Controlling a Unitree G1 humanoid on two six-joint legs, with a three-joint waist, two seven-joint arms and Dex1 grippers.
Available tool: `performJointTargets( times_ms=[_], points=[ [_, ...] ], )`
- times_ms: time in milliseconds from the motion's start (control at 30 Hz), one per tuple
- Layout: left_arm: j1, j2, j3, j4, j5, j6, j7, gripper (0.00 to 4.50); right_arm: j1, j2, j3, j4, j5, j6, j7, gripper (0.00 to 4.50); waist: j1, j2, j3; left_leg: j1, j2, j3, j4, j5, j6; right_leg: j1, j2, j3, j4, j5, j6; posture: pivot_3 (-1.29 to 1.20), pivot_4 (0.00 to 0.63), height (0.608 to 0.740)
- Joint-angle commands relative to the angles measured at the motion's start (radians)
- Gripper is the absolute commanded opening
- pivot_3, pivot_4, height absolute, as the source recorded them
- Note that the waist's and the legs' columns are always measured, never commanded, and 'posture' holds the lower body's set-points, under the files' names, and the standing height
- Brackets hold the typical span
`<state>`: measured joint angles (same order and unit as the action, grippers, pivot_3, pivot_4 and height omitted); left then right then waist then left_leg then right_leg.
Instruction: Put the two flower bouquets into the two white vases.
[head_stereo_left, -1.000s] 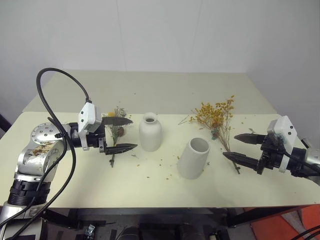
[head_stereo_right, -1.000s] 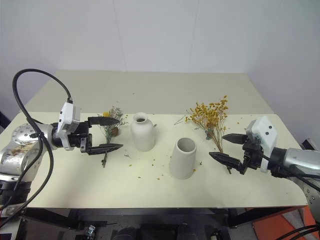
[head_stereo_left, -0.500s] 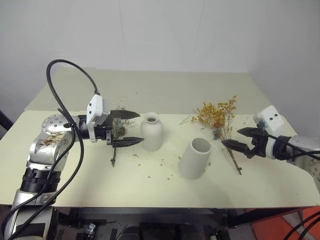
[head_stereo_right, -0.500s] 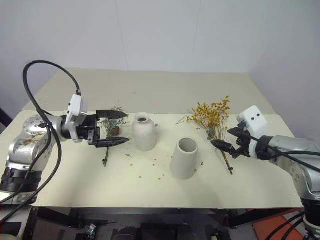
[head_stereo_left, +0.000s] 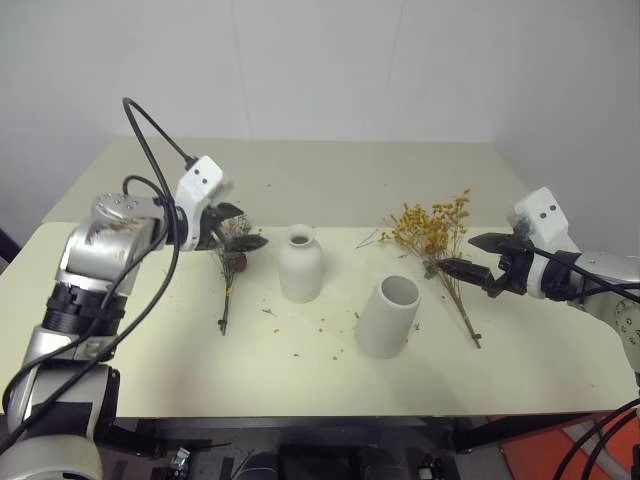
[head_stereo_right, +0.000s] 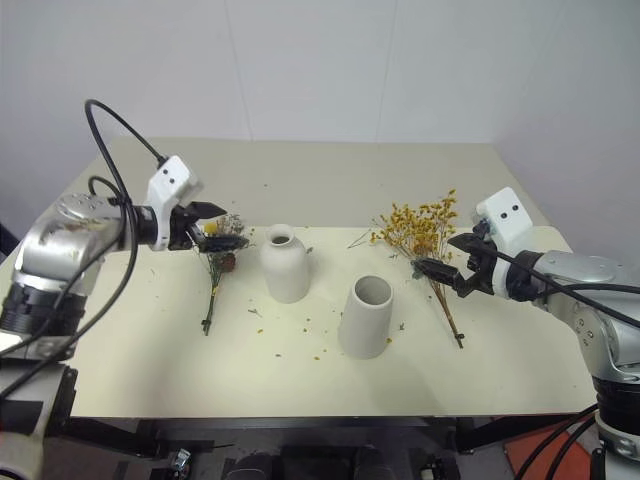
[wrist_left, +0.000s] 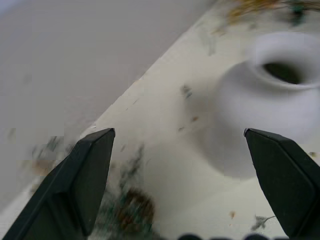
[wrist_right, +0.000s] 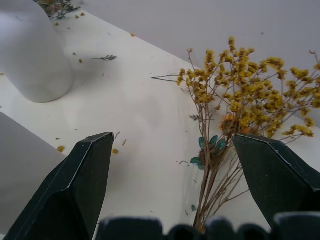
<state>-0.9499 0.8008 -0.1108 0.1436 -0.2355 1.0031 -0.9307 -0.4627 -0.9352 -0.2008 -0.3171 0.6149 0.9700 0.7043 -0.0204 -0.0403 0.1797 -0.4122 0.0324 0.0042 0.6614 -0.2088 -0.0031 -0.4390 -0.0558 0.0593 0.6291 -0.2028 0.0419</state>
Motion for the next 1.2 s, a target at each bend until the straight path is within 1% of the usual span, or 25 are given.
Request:
performJointTargets(
  times_ms=[33,100,167,200,300,367,433,500,600,700,833,933,1033,1067,1100,1133,1200],
  points=[
    [-0.064,0.075,-0.012,-0.053,0.005,0.201,0.028,4.50,-0.036,-0.059,-0.015,-0.023,0.008,-0.064,0.093,4.45,-0.003,0.000,0.000,0.000,0.000,0.000,0.000,0.000,0.000,0.000,0.000,0.000,0.000,0.000,0.000,0.00,0.150,0.740],
    [-0.110,0.105,-0.017,-0.051,-0.011,0.305,0.034,4.50,-0.077,-0.074,0.010,0.001,-0.004,-0.089,0.132,4.45,-0.008,0.000,0.000,0.000,0.000,0.000,0.000,0.000,0.000,-0.001,0.000,0.000,0.001,0.000,0.000,0.00,0.150,0.740],
    [-0.157,0.113,-0.018,-0.029,-0.023,0.417,0.056,4.50,-0.136,-0.076,0.042,0.032,-0.018,-0.111,0.164,4.45,-0.012,-0.001,0.001,0.001,0.000,0.000,0.000,0.000,0.000,-0.001,0.000,0.000,0.001,0.000,0.000,0.00,0.150,0.740],
    [-0.212,0.145,-0.140,-0.014,-0.027,0.486,0.028,4.50,-0.168,-0.072,0.057,0.048,-0.021,-0.115,0.175,4.45,-0.015,-0.001,0.001,0.002,0.000,0.000,0.000,0.000,0.000,0.000,0.000,0.000,0.001,0.000,0.000,0.00,0.150,0.740],
    [-0.241,0.151,-0.171,-0.017,-0.069,0.598,0.050,4.50,-0.243,-0.065,0.106,0.085,-0.028,-0.134,0.230,4.45,-0.018,0.000,0.001,0.003,0.000,0.000,0.000,0.000,0.000,0.001,0.000,0.000,0.002,-0.001,0.000,0.00,0.150,0.740],
    [-0.253,0.162,-0.205,0.003,-0.112,0.611,0.069,4.50,-0.286,-0.061,0.147,0.112,-0.041,-0.159,0.277,4.45,-0.020,0.000,0.001,0.003,0.000,0.000,0.000,0.000,0.000,0.000,0.000,0.000,0.001,-0.001,0.000,0.00,0.150,0.740],
    [-0.267,0.180,-0.273,0.039,-0.157,0.611,0.091,4.50,-0.326,-0.050,0.183,0.140,-0.056,-0.181,0.312,4.45,-0.021,0.000,0.001,0.001,0.000,0.000,0.000,0.000,0.000,-0.001,0.000,0.000,0.002,-0.001,0.000,0.00,0.150,0.740],
    [-0.278,0.176,-0.335,0.090,-0.205,0.611,0.137,4.50,-0.352,-0.041,0.209,0.165,-0.069,-0.201,0.342,4.45,-0.022,0.000,0.001,0.001,0.000,0.000,0.000,0.000,0.000,-0.001,0.000,0.000,0.002,-0.001,0.000,0.00,0.150,0.740],
    [-0.299,0.157,-0.420,0.189,-0.332,0.611,0.209,4.50,-0.385,-0.026,0.244,0.203,-0.097,-0.230,0.376,4.45,-0.021,0.000,0.001,0.001,0.000,0.000,0.000,0.000,0.000,-0.001,0.000,0.000,0.002,0.000,0.000,0.00,0.150,0.740],
    [-0.311,0.133,-0.454,0.272,-0.457,0.611,0.309,4.50,-0.409,-0.010,0.257,0.229,-0.107,-0.245,0.408,4.45,-0.020,0.000,0.001,0.001,0.000,0.000,0.000,0.000,0.000,-0.002,0.000,0.000,0.002,0.000,0.000,0.00,0.150,0.740],
    [-0.317,0.073,-0.471,0.362,-0.580,0.611,0.476,4.50,-0.419,0.018,0.262,0.241,-0.112,-0.259,0.439,4.45,-0.018,-0.001,0.001,-0.001,0.000,0.000,0.000,0.000,0.000,-0.003,0.000,0.000,0.002,0.000,-0.001,0.00,0.150,0.740],
    [-0.301,0.014,-0.423,0.412,-0.622,0.611,0.597,4.50,-0.418,0.035,0.259,0.241,-0.117,-0.260,0.442,4.45,-0.016,-0.001,0.001,-0.001,-0.001,-0.001,0.000,0.000,0.000,-0.003,-0.001,0.000,0.002,0.001,-0.002,0.00,0.150,0.740],
    [-0.298,-0.047,-0.357,0.475,-0.627,0.611,0.708,4.50,-0.414,0.044,0.255,0.239,-0.122,-0.268,0.456,4.45,-0.014,-0.001,0.001,-0.002,-0.002,-0.001,0.000,0.000,0.000,-0.003,-0.001,0.000,0.002,0.003,-0.006,0.00,0.150,0.740],
    [-0.294,-0.066,-0.335,0.495,-0.625,0.611,0.741,4.21,-0.413,0.047,0.253,0.238,-0.122,-0.269,0.459,4.50,-0.014,-0.001,0.001,-0.002,-0.002,-0.001,0.000,0.000,0.000,-0.003,-0.001,0.000,0.002,0.004,-0.006,0.00,0.150,0.740],
    [-0.288,-0.079,-0.314,0.504,-0.624,0.611,0.765,4.12,-0.413,0.049,0.252,0.238,-0.122,-0.269,0.460,4.50,-0.015,-0.001,0.001,-0.002,-0.002,-0.001,0.000,0.000,0.000,-0.003,-0.001,0.000,0.002,0.004,-0.006,0.00,0.150,0.740],
    [-0.282,-0.096,-0.293,0.516,-0.615,0.611,0.790,3.94,-0.414,0.053,0.252,0.238,-0.123,-0.270,0.461,4.50,-0.017,-0.001,0.001,-0.002,-0.002,-0.001,0.000,0.000,0.000,-0.003,-0.001,0.000,0.002,0.004,-0.007,0.00,0.150,0.740],
    [-0.273,-0.121,-0.254,0.532,-0.596,0.611,0.838,3.30,-0.413,0.056,0.251,0.236,-0.123,-0.271,0.462,4.50,-0.018,-0.001,0.001,-0.002,-0.002,-0.001,0.000,0.000,0.000,-0.003,-0.001,0.000,0.002,0.004,-0.007,0.00,0.150,0.740]
  ],
)
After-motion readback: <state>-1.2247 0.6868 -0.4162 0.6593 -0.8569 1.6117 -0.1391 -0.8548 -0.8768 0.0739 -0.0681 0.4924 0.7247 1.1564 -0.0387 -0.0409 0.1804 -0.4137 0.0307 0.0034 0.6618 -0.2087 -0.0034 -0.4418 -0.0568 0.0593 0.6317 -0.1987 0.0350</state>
